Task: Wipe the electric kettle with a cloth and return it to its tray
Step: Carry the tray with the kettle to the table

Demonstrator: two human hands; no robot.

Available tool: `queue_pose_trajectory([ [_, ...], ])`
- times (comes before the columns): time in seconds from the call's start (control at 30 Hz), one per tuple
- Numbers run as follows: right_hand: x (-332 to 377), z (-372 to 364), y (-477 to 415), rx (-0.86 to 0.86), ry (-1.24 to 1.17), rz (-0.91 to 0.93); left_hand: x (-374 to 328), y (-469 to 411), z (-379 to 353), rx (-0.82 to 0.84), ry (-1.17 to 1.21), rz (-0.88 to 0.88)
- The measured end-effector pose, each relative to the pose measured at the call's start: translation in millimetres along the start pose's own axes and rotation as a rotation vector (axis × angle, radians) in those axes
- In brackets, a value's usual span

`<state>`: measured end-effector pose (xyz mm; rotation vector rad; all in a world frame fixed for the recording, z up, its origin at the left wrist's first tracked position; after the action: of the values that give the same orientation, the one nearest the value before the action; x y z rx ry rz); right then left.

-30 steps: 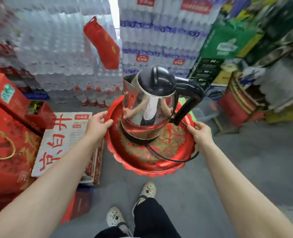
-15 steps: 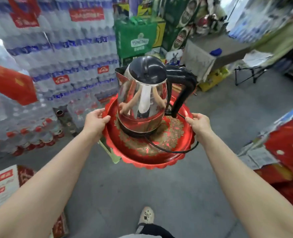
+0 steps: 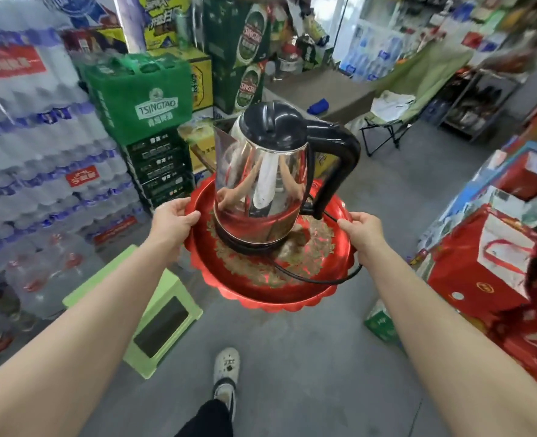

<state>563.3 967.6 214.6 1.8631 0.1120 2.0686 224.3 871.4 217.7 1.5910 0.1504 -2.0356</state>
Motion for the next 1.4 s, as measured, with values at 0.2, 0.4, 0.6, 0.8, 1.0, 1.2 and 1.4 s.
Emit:
queue_pose_trajectory([
  [0.2, 42, 6, -117, -0.097, -0.012, 0.016, -56, -122, -78, 0.095, -0.034, -0.022],
  [0.4, 86, 25, -232, -0.206, -0.045, 0.007, -130, -226, -172, 0.163, -0.068, -0.048],
  [0.6, 121, 64, -371, -0.263, -0.045, 0.023, -190, -328, -289, 0.227, -0.055, -0.018],
  [0.8, 165, 105, -523, -0.264, -0.088, 0.018, -250, -425, -415, 0.239, -0.048, -0.021],
  [1.0, 216, 129, -661, -0.236, -0.058, 0.021, -306, -519, -515, 0.212, -0.049, -0.014],
  [1.2, 249, 135, -812, -0.238, -0.081, 0.022, -351, -628, -606, 0.198, 0.004, 0.009],
  [1.4, 286, 140, -960, -0.255, -0.1, 0.0, -406, -736, -696, 0.214, 0.038, 0.023],
])
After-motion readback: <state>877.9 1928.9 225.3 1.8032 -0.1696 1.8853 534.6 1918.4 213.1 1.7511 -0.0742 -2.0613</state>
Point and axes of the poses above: each hand's wrist, its own y-axis away from the middle knuckle, its own z-axis out of the back of the hand, x = y × z, the point moved 1 cm from there along -y, towards the middle knuckle, and after that the axes turned 15 degrees about -y, right-handed, at the moved point
